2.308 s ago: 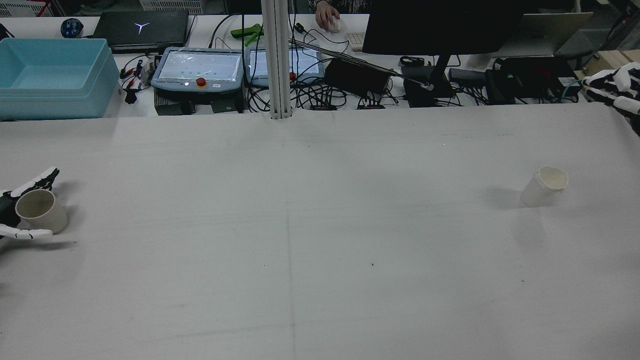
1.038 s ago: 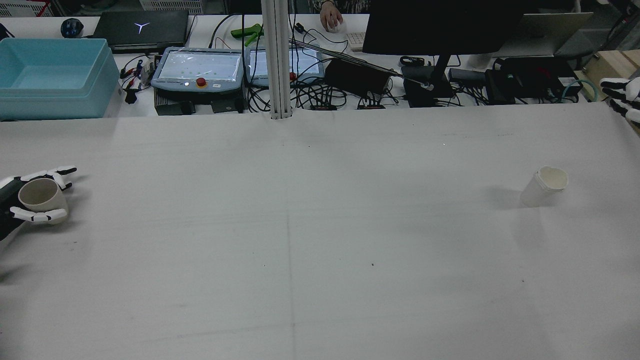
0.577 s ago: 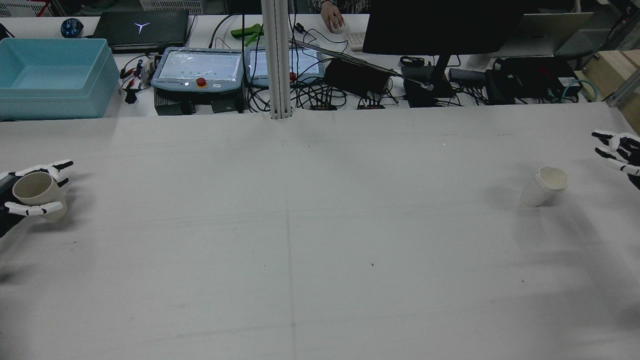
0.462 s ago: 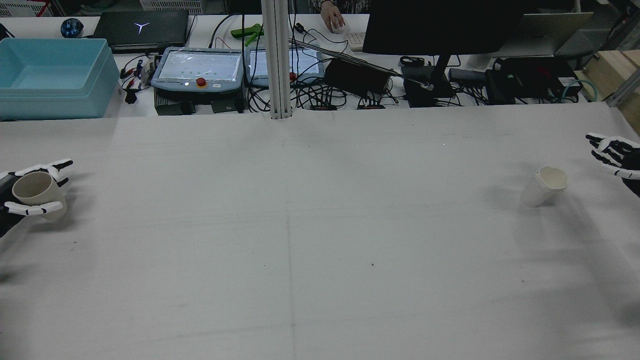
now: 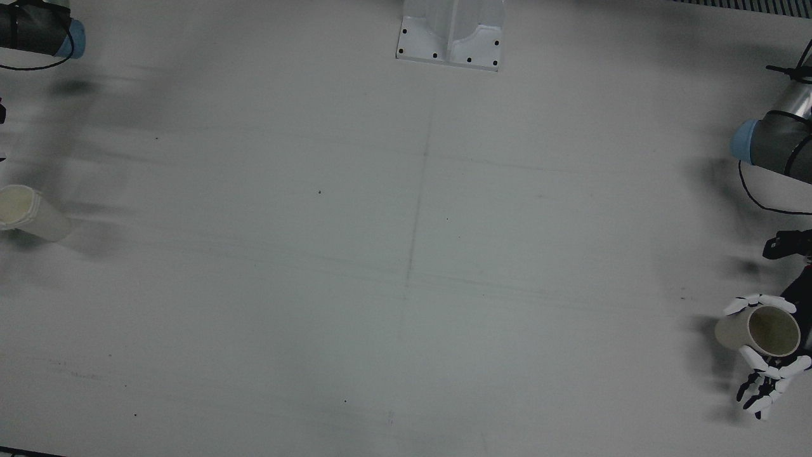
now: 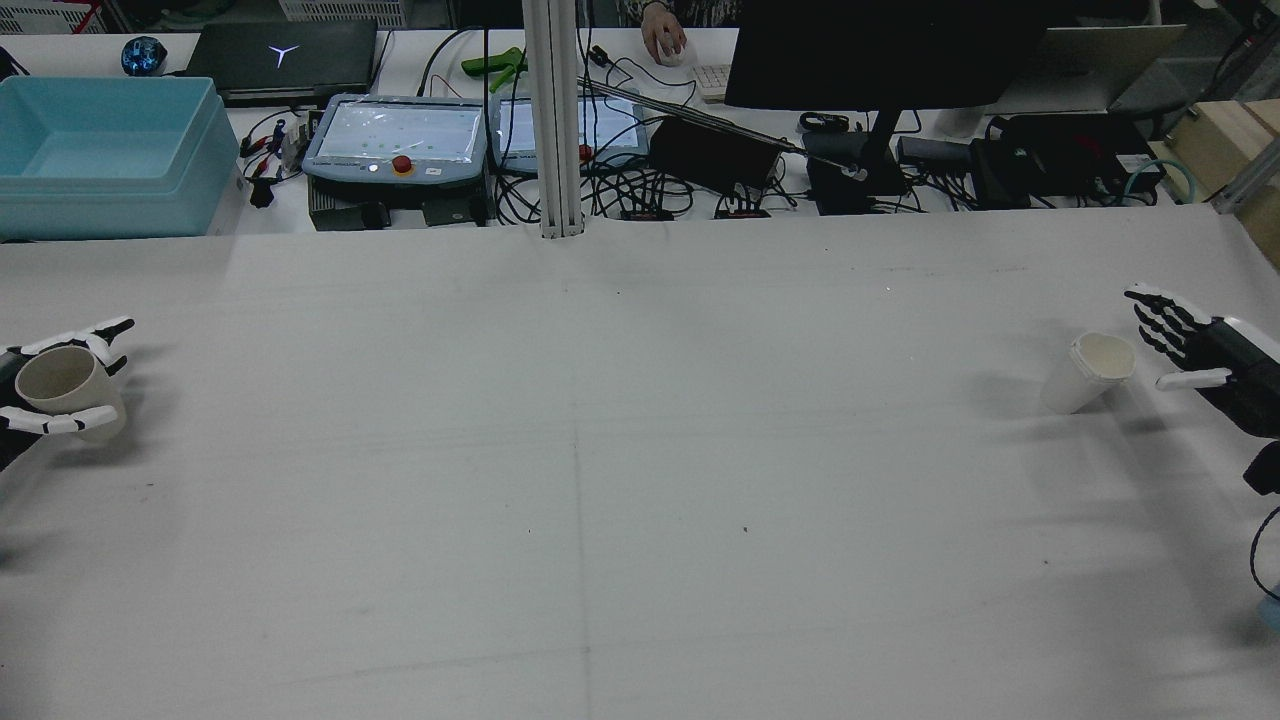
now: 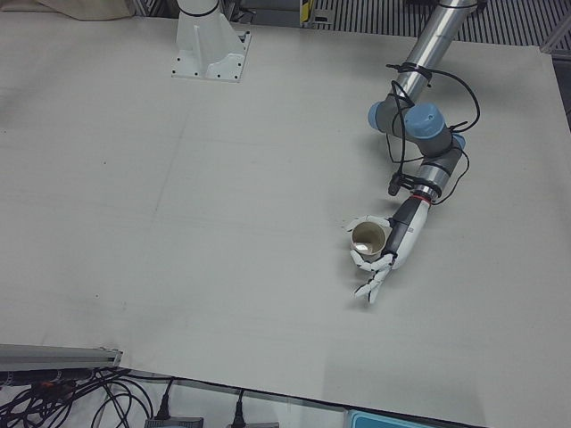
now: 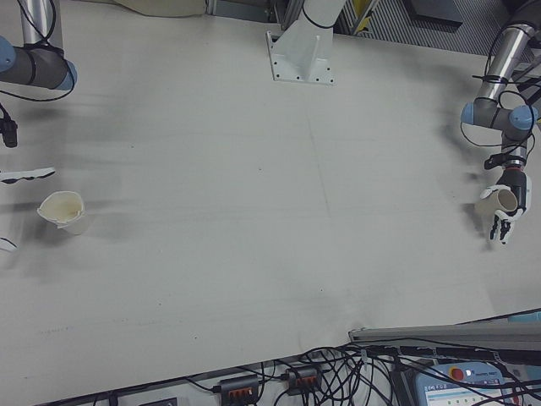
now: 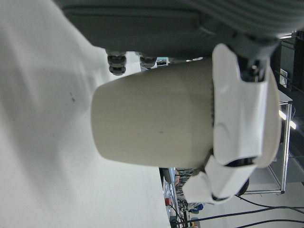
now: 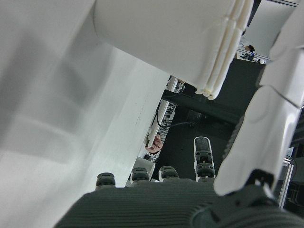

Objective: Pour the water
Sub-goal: 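Reach the right hand to the other cream cup and close fingers around it, then lift both held cups off the table, raising the right cup high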

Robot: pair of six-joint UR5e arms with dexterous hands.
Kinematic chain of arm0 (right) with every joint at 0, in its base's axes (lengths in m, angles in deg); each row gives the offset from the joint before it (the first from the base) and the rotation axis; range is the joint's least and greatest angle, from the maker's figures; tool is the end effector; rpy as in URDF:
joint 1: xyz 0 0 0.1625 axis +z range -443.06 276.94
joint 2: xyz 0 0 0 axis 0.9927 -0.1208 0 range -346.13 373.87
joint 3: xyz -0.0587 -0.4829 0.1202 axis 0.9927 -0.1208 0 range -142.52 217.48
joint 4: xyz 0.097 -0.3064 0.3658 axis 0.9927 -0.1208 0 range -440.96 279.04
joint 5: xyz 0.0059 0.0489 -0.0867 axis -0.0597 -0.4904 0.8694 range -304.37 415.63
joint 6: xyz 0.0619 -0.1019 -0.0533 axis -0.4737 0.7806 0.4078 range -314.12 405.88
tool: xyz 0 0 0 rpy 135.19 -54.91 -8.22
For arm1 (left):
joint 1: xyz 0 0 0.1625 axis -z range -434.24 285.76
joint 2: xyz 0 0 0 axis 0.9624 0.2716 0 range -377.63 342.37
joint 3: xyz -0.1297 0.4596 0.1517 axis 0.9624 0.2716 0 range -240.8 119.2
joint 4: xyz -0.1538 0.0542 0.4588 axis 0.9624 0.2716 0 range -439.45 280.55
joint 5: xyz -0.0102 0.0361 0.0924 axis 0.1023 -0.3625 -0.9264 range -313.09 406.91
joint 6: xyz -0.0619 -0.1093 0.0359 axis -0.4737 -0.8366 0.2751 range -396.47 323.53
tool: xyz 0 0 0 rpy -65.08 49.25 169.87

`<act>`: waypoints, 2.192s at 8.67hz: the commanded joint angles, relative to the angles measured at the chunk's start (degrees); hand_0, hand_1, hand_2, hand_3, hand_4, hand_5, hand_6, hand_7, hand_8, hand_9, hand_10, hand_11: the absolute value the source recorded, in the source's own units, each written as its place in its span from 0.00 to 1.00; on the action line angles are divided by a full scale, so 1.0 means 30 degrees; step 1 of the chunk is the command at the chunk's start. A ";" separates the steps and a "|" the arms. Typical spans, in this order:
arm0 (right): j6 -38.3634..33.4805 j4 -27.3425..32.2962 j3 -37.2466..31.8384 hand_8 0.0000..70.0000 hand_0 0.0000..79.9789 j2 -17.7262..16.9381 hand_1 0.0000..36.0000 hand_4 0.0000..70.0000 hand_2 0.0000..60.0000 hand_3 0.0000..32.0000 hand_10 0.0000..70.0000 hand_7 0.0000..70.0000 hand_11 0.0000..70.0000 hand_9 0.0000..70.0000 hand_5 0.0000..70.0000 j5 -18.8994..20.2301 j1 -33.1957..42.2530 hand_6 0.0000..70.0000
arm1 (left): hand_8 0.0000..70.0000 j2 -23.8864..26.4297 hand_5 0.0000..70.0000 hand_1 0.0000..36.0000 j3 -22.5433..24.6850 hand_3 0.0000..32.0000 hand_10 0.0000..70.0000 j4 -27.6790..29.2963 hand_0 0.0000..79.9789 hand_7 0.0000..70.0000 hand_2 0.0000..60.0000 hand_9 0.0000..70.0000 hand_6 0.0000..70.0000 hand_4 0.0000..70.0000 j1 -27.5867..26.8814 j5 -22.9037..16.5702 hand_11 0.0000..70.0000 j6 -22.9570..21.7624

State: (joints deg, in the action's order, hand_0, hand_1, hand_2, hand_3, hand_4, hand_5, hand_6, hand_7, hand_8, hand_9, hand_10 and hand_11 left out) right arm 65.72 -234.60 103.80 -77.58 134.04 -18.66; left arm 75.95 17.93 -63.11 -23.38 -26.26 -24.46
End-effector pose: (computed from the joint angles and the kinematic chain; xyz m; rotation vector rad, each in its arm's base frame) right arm -0.0900 -0.5570 0.9594 0.0975 -1.9923 1.8701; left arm 0.2674 -0.5998 0.8050 -0.2354 2.1261 -1.7806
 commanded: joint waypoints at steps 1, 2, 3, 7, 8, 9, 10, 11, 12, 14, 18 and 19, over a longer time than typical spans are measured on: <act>0.1176 -0.0030 0.0040 0.04 0.62 0.0103 0.39 0.00 0.01 0.00 0.00 0.04 0.03 0.03 0.37 -0.0032 -0.1044 0.05 | 0.01 -0.0752 1.00 0.98 -0.0021 0.00 0.07 0.0618 0.77 0.21 1.00 0.02 0.14 0.75 0.0009 0.0218 0.13 -0.0221; 0.1817 -0.0088 0.0245 0.04 0.63 0.0133 0.43 0.00 0.05 0.00 0.00 0.05 0.02 0.03 0.41 -0.0061 -0.1134 0.05 | 0.01 -0.0957 1.00 0.98 -0.0051 0.00 0.07 0.0880 0.77 0.21 1.00 0.02 0.14 0.75 0.0009 0.0539 0.13 -0.0252; 0.2404 -0.0321 0.0740 0.04 0.64 0.0134 0.48 0.02 0.11 0.00 0.00 0.09 0.03 0.04 0.48 -0.0061 -0.1193 0.08 | 0.01 -0.1162 1.00 0.97 -0.0109 0.00 0.07 0.1114 0.76 0.21 1.00 0.02 0.14 0.75 -0.0020 0.0571 0.13 -0.0252; 0.3230 -0.1341 0.1563 0.09 0.72 0.0368 0.72 0.29 0.43 0.00 0.06 0.32 0.12 0.14 0.88 -0.1021 -0.2156 0.20 | 0.01 -0.1691 1.00 0.96 -0.0285 0.00 0.07 0.1849 0.75 0.21 1.00 0.02 0.14 0.75 -0.0020 0.1303 0.13 -0.0282; 0.3230 -0.1986 0.2494 0.12 0.76 0.0339 0.79 0.33 0.49 0.00 0.06 0.38 0.13 0.17 0.97 -0.1405 -0.2276 0.24 | 0.01 -0.1662 1.00 0.95 -0.0285 0.00 0.07 0.1849 0.75 0.22 1.00 0.02 0.15 0.76 -0.0020 0.1275 0.13 -0.0282; 0.3201 -0.2660 0.3750 0.16 0.82 0.0194 0.90 0.33 0.58 0.00 0.09 0.43 0.16 0.23 1.00 -0.1728 -0.2219 0.27 | 0.02 -0.1662 1.00 0.95 -0.0198 0.00 0.07 0.1878 0.74 0.22 1.00 0.02 0.15 0.76 0.0009 0.1274 0.13 -0.0398; 0.3201 -0.3972 0.5764 0.22 0.98 -0.0069 1.00 0.32 0.65 0.00 0.13 0.51 0.24 0.31 1.00 -0.1934 -0.2219 0.32 | 0.02 -0.1691 1.00 0.94 -0.0110 0.00 0.07 0.1588 0.74 0.22 1.00 0.02 0.15 0.76 0.0009 0.1274 0.13 -0.0950; 0.3172 -0.6131 0.8250 0.32 1.00 -0.0188 1.00 0.33 0.73 0.00 0.21 0.62 0.36 0.45 1.00 -0.1965 -0.2190 0.42 | 0.02 -0.1662 1.00 0.96 0.0035 0.00 0.07 0.1586 0.76 0.22 1.00 0.02 0.15 0.77 0.0009 0.1274 0.14 -0.1101; 0.3143 -0.7893 1.0653 0.41 1.00 -0.0189 1.00 0.35 0.83 0.00 0.29 0.68 0.47 0.57 1.00 -0.1966 -0.2160 0.50 | 0.02 -0.1662 1.00 0.98 0.0907 0.00 0.07 0.1121 0.77 0.23 1.00 0.03 0.16 0.77 0.0009 0.1216 0.13 -0.1102; 0.3084 -1.1699 1.5457 0.45 1.00 0.0423 1.00 0.37 0.83 0.00 0.33 0.68 0.53 0.60 1.00 -0.3244 -0.1956 0.54 | 0.02 -0.1313 1.00 1.00 0.3218 0.00 0.07 -0.1124 0.84 0.24 1.00 0.03 0.17 0.79 -0.0194 0.0982 0.13 -0.0986; 0.3374 -1.7302 1.8879 0.46 1.00 0.6239 1.00 0.50 0.98 0.00 0.34 0.75 0.54 0.60 1.00 -0.5003 -0.1602 0.63 | 0.03 0.3042 1.00 1.00 0.5805 0.00 0.07 -0.6809 0.96 0.28 1.00 0.04 0.20 0.82 -0.0486 -0.1679 0.14 -0.0722; 0.4740 -1.7431 1.8880 0.47 1.00 0.7214 1.00 0.52 1.00 0.00 0.34 0.80 0.54 0.62 1.00 -0.5302 -0.1603 0.67 | 0.02 0.4447 1.00 1.00 0.5924 0.00 0.06 -0.8157 0.87 0.27 1.00 0.03 0.19 0.78 -0.1475 -0.1801 0.13 -0.0779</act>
State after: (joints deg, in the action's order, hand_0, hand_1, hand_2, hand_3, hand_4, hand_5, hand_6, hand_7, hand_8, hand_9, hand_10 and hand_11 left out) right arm 75.27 -281.44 158.51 -65.02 121.38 -23.41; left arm 80.63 33.61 -78.44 -24.30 -28.55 -26.81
